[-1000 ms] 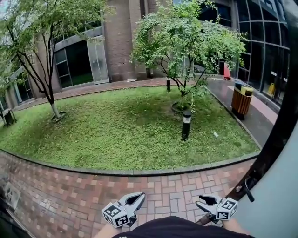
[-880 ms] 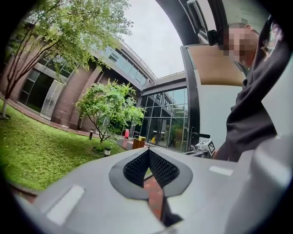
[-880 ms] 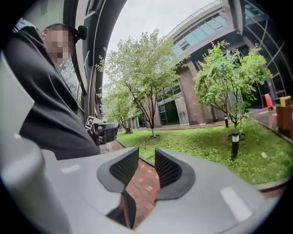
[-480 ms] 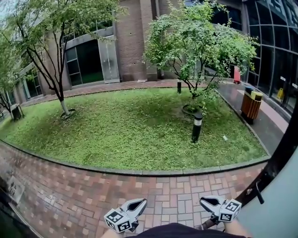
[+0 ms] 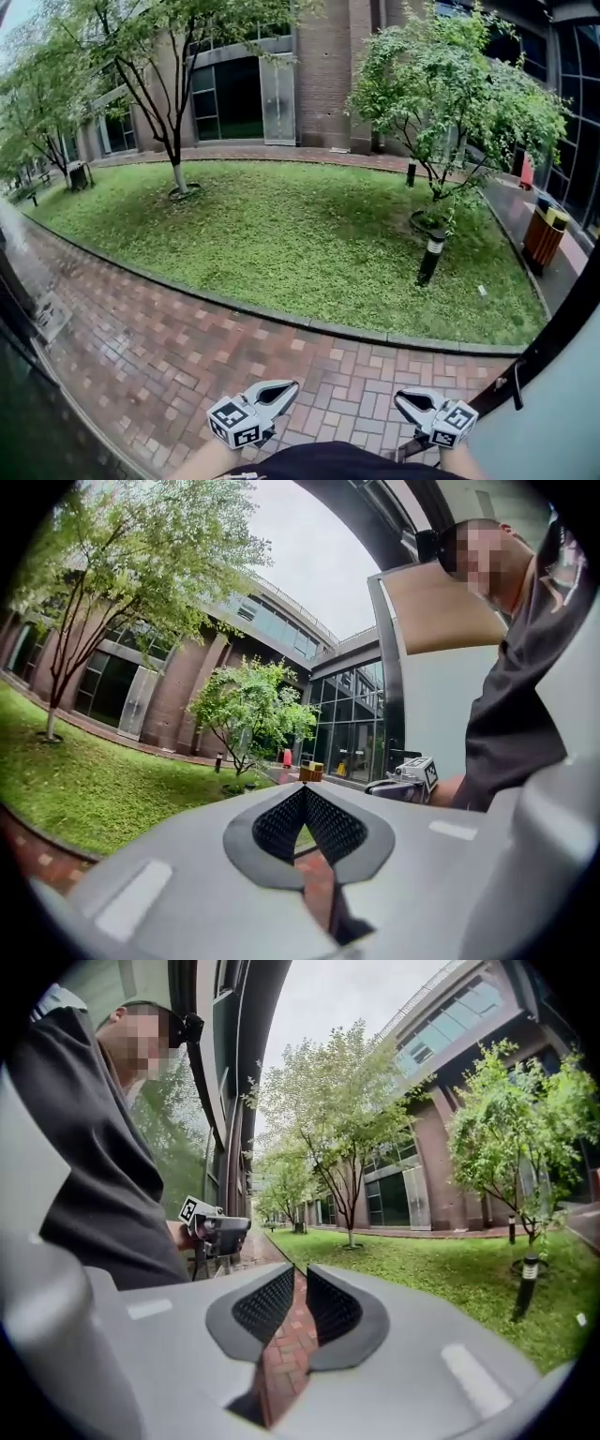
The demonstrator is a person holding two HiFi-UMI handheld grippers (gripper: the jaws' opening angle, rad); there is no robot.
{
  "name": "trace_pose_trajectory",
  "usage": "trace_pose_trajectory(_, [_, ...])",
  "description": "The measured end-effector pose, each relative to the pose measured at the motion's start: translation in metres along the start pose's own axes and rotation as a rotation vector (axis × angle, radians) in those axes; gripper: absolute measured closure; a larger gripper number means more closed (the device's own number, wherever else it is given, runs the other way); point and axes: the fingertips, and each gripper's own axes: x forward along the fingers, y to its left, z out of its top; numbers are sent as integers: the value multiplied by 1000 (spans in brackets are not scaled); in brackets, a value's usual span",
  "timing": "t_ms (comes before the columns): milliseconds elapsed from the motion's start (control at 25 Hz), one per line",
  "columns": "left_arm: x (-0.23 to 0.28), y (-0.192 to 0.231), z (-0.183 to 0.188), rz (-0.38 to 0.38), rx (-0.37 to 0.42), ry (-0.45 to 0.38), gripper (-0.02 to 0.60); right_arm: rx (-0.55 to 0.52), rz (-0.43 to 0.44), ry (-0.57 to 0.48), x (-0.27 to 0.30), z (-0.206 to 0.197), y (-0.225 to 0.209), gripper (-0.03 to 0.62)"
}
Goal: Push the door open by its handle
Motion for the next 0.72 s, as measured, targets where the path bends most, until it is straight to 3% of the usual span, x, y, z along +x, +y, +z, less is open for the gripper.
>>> trace_pose_trajectory(200, [-49, -92, -15, 68, -46, 5, 583, -8, 106, 12, -36, -23, 58, 549])
trace_pose_trajectory(320, [-70, -135, -24, 120, -59, 35, 583, 19, 117, 15, -53, -26, 69, 549])
trace_pose_trajectory(440, [-95, -169, -17, 163, -38, 64, 583, 19, 160, 15, -68, -24, 96, 549])
trace_pose_trajectory(600, [-128, -204, 5, 221, 0, 44, 583, -14, 209, -9, -70, -14, 120, 549])
trace_pose_trajectory(720, [-159, -231, 10, 198, 17, 31, 583, -48, 241, 12, -60, -9, 157, 549])
